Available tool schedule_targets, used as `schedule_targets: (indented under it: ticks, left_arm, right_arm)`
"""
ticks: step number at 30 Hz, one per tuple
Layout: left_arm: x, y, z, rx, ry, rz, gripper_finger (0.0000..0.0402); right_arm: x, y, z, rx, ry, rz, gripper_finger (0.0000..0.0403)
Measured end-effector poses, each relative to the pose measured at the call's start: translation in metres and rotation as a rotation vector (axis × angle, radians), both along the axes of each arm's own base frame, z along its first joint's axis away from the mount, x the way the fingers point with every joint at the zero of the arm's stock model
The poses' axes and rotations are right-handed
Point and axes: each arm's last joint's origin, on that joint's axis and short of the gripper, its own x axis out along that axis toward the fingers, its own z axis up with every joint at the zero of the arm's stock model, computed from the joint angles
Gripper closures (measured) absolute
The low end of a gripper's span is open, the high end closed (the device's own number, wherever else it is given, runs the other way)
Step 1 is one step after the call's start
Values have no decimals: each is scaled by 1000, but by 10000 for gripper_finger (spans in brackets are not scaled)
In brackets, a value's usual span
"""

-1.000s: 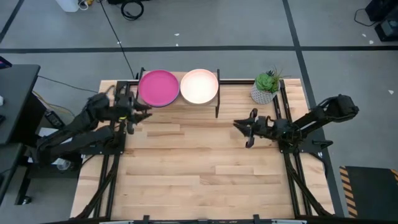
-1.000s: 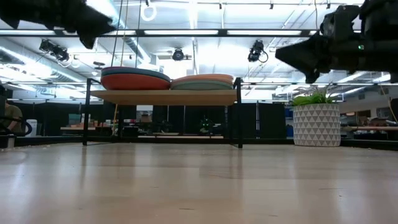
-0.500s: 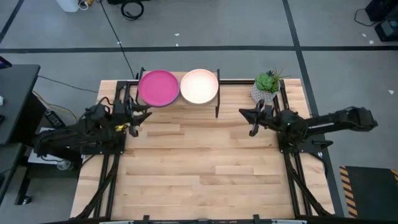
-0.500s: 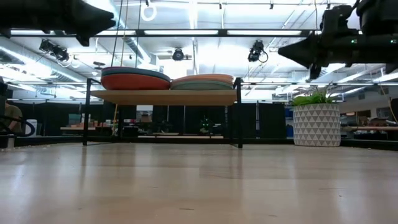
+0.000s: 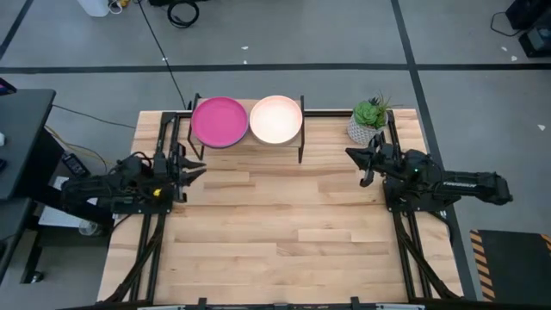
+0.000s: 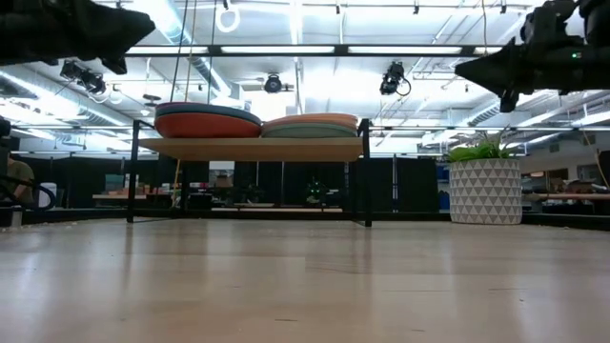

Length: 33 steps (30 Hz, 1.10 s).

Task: Place and stack plates onto a shelf
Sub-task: Return to Home Position

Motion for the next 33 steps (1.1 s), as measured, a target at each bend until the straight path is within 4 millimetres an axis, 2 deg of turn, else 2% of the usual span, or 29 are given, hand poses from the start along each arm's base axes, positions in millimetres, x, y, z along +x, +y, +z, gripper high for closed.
schedule_targets:
  ticks: [5,10,16,33]
  left_arm:
    - [3,-3,-14,-12,26,-69,332]
    - [3,-5,-13,-13,11,-107,343]
    - [3,-5,-13,-135,2,-140,345]
    - [3,-5,-13,-123,3,-135,345]
  right_arm:
    - [-3,0,-6,-24,73,-46,387]
    - [-3,-2,-10,-1,108,-100,387]
    - [-2,-2,-9,-4,103,-85,386]
    - [-2,-2,-9,-4,103,-84,383]
